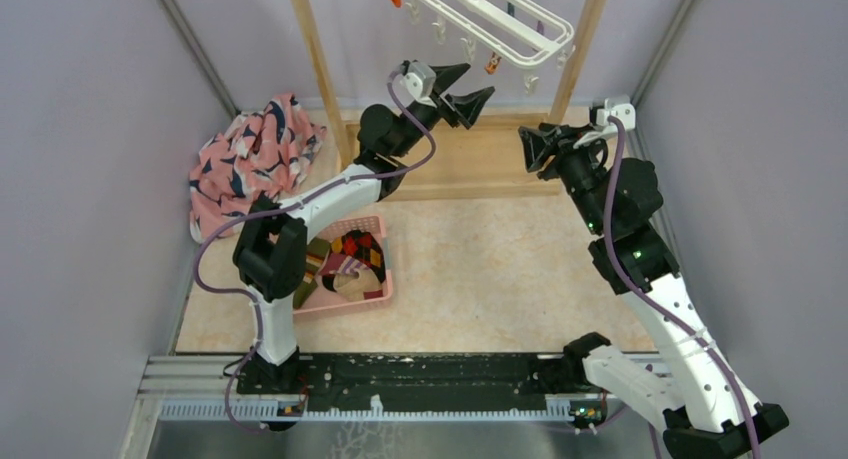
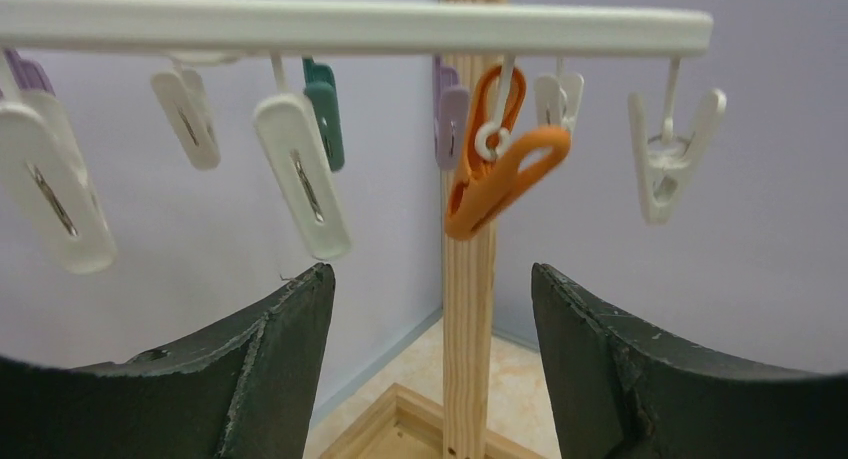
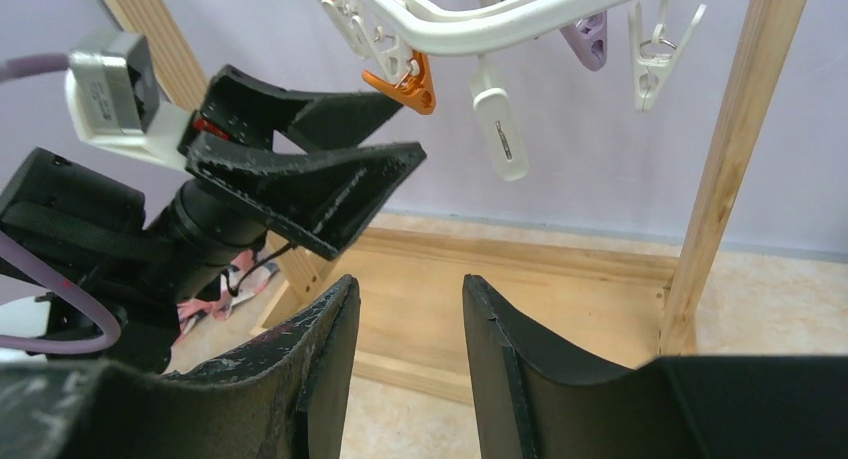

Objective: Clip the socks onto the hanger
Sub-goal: Open the clamp at the hanger.

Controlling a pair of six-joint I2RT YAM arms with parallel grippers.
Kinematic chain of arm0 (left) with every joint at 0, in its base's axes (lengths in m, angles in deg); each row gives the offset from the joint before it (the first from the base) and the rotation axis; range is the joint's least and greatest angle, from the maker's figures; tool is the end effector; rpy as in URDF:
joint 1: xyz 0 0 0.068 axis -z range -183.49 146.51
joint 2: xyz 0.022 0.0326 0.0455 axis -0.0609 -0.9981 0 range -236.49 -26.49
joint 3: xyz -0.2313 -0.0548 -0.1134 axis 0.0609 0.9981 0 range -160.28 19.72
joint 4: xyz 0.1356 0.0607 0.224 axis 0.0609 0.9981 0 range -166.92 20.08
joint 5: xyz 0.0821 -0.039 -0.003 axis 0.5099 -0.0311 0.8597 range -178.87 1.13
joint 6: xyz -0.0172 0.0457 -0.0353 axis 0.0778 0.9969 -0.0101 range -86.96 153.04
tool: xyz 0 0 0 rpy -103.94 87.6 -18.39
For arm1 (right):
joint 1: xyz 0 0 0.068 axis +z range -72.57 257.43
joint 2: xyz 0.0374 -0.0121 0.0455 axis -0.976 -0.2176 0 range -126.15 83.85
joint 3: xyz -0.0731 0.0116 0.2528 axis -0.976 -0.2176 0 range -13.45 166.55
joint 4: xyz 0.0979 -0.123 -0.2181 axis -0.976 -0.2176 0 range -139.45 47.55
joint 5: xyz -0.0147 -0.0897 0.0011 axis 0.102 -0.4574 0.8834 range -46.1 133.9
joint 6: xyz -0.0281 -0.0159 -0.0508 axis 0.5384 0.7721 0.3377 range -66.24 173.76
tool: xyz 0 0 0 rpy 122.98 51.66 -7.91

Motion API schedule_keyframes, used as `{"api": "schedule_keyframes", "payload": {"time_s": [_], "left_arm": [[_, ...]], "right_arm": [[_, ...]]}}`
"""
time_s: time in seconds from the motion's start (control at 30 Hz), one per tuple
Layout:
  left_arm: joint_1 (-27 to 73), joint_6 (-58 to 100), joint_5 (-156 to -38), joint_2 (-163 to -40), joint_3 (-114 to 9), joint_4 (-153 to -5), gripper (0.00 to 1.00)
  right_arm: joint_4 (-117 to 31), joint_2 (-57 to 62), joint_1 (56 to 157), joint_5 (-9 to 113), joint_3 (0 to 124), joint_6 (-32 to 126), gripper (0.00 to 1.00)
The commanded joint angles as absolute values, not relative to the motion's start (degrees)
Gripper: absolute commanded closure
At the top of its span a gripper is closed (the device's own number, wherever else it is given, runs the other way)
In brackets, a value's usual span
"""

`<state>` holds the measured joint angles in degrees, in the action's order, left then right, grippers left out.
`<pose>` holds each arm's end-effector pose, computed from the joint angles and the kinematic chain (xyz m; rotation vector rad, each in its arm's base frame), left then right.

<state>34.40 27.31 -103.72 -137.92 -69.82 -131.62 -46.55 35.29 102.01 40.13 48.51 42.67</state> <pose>0.3625 -0.2966 0.3750 0.5186 0.9159 -0.8216 0.1837 0.0808 0.4403 -0.1124 1.4207 0.4687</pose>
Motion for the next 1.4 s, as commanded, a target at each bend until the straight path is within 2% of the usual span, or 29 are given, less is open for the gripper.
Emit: {"api": "schedule_keyframes", "payload": {"time_s": [0.0, 0.67, 0.77, 1.37], "left_arm": [[34.52, 28.40, -106.67, -135.23, -67.79, -132.25, 0.22], [34.57, 24.53, -110.44, -140.84, -78.65, -133.44, 0.22], [34.57, 23.73, -110.60, -141.71, -79.39, -133.50, 0.25], [34.83, 21.27, -109.51, -145.61, -82.55, -135.46, 0.25]], "right_arm": [[-42.90, 35.22, 101.96, 40.57, 50.06, 43.05, 0.57], [-42.93, 34.85, 101.99, 39.80, 50.60, 43.17, 0.57], [-42.96, 34.96, 101.96, 39.58, 50.78, 43.30, 0.57], [-42.93, 35.26, 101.96, 38.54, 50.49, 43.91, 0.57]]}}
